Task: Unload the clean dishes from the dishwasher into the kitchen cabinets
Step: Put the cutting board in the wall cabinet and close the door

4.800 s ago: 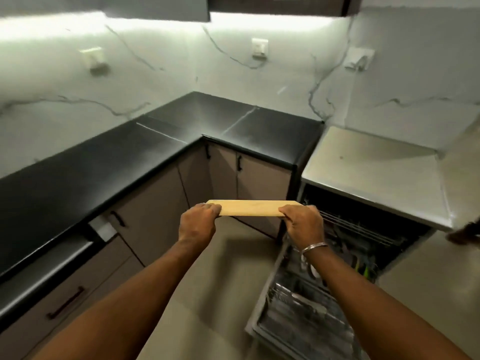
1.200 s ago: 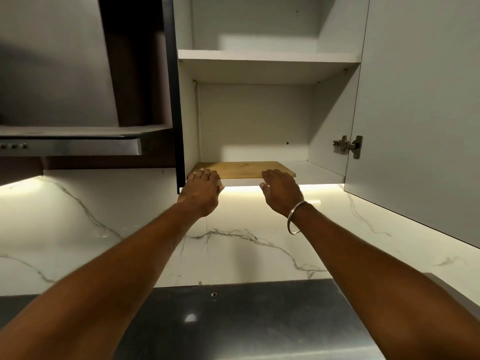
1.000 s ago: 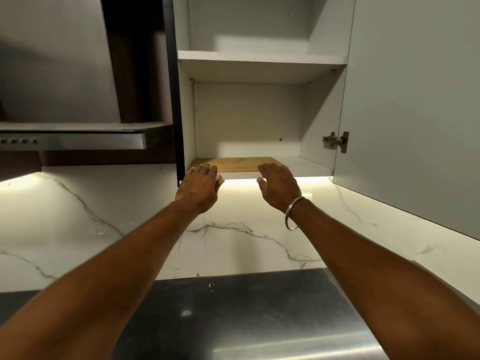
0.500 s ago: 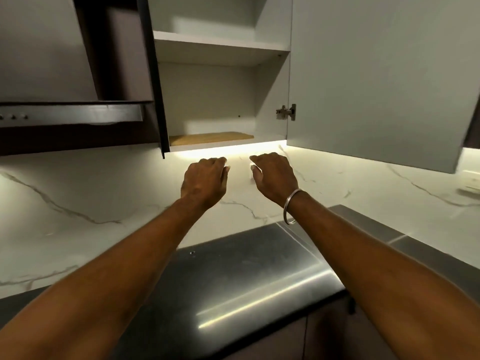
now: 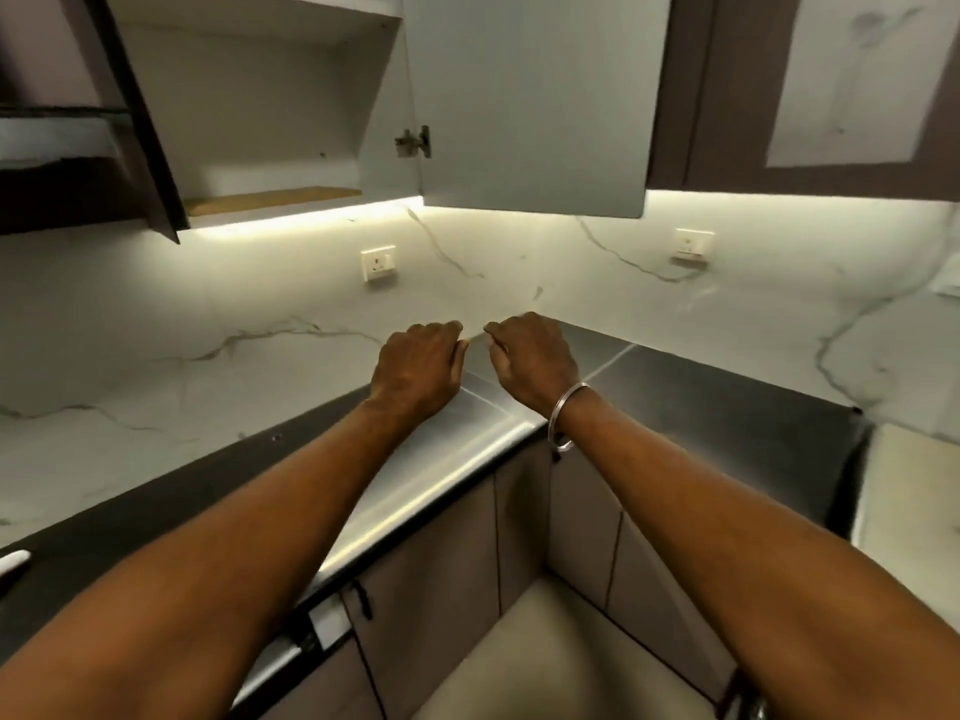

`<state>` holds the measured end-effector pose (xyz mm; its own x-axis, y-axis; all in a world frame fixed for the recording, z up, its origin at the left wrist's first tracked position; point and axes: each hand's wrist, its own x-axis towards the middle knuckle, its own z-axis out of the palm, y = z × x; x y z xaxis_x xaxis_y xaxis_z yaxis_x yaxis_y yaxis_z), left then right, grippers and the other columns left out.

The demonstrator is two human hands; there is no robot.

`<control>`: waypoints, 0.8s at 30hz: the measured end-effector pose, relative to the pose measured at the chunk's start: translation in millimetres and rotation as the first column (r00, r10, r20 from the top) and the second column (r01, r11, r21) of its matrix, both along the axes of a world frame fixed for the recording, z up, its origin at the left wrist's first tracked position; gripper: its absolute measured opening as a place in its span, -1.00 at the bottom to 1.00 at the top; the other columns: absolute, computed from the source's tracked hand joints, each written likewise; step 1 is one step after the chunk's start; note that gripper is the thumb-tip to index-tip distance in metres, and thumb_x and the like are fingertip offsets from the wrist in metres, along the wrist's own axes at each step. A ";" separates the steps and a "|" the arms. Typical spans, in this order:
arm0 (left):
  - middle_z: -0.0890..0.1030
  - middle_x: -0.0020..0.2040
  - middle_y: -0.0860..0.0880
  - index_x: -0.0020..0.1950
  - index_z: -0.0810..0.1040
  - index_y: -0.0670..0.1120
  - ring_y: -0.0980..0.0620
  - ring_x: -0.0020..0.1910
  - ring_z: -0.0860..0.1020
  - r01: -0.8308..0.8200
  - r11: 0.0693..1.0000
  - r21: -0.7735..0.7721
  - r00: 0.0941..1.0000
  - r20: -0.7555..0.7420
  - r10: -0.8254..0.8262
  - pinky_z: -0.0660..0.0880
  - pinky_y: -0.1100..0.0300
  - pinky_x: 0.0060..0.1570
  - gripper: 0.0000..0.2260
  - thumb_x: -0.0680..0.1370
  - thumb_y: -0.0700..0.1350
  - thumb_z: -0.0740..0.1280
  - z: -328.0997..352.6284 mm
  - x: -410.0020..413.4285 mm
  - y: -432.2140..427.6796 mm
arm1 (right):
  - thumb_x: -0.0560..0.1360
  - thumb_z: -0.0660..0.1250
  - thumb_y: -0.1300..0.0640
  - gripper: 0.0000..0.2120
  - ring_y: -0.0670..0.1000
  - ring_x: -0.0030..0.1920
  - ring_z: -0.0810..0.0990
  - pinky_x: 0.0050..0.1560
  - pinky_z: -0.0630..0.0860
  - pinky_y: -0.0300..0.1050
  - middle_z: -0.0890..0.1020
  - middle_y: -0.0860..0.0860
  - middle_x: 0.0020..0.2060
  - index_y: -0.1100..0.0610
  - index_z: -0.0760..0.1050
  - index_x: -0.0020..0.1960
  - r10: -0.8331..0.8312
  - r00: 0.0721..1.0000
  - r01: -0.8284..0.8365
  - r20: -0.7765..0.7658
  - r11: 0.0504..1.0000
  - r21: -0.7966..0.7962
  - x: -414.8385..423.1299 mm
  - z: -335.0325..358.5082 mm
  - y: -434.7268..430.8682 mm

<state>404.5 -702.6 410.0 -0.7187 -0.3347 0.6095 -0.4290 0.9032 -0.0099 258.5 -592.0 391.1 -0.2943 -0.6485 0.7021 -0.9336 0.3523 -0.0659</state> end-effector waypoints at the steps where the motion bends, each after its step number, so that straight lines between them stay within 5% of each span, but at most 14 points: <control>1: 0.68 0.14 -0.07 0.33 0.55 -0.03 -0.10 0.03 0.63 0.031 0.999 0.006 1.000 0.005 -0.031 0.52 0.00 0.00 -0.66 0.70 0.09 0.15 -8.4 -2.8 12.1 | 0.57 0.22 0.03 -0.73 0.13 0.01 0.60 0.03 0.48 0.09 0.70 0.00 -0.07 0.03 0.62 0.15 -0.018 1.000 0.018 0.016 1.000 0.004 -0.5 -8.7 15.1; 11: 0.67 0.10 -0.05 0.19 0.55 0.01 -0.13 0.01 0.64 0.350 0.924 0.150 0.916 0.149 -0.372 0.54 -0.04 -0.06 -0.74 0.67 0.08 0.14 -112.7 -25.4 194.5 | 0.58 0.16 -0.02 -0.71 0.08 -0.04 0.60 0.02 0.47 0.07 0.70 -0.02 -0.08 0.00 0.64 0.10 -0.290 0.945 0.280 0.154 0.956 0.086 22.0 -107.8 235.3; 18: 0.66 0.14 -0.02 0.22 0.53 0.01 -0.09 0.06 0.64 0.544 0.777 0.318 0.750 0.231 -0.620 0.56 -0.05 -0.02 -0.74 0.68 0.07 0.14 -205.9 -24.1 345.0 | 0.56 0.21 -0.02 -0.78 0.15 -0.16 0.58 -0.15 0.43 0.03 0.66 0.02 -0.24 0.02 0.61 -0.09 -0.527 0.814 0.445 0.246 0.837 0.318 76.0 -215.3 389.9; 24: 0.64 0.13 0.01 0.21 0.50 0.05 -0.05 0.05 0.62 0.572 0.669 0.474 0.577 0.348 -0.739 0.52 0.03 -0.08 -0.76 0.68 0.08 0.11 -274.0 -42.3 441.1 | 0.63 0.14 -0.07 -0.68 0.11 -0.19 0.56 -0.13 0.38 0.02 0.65 0.00 -0.26 0.00 0.61 -0.11 -0.660 0.664 0.551 0.352 0.749 0.367 99.7 -279.8 491.6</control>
<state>362.3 -261.5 136.0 -0.9613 0.2622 0.0848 0.2755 0.9223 0.2709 358.2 -100.4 111.2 -0.9078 -0.3266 0.2630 -0.3920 0.8836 -0.2559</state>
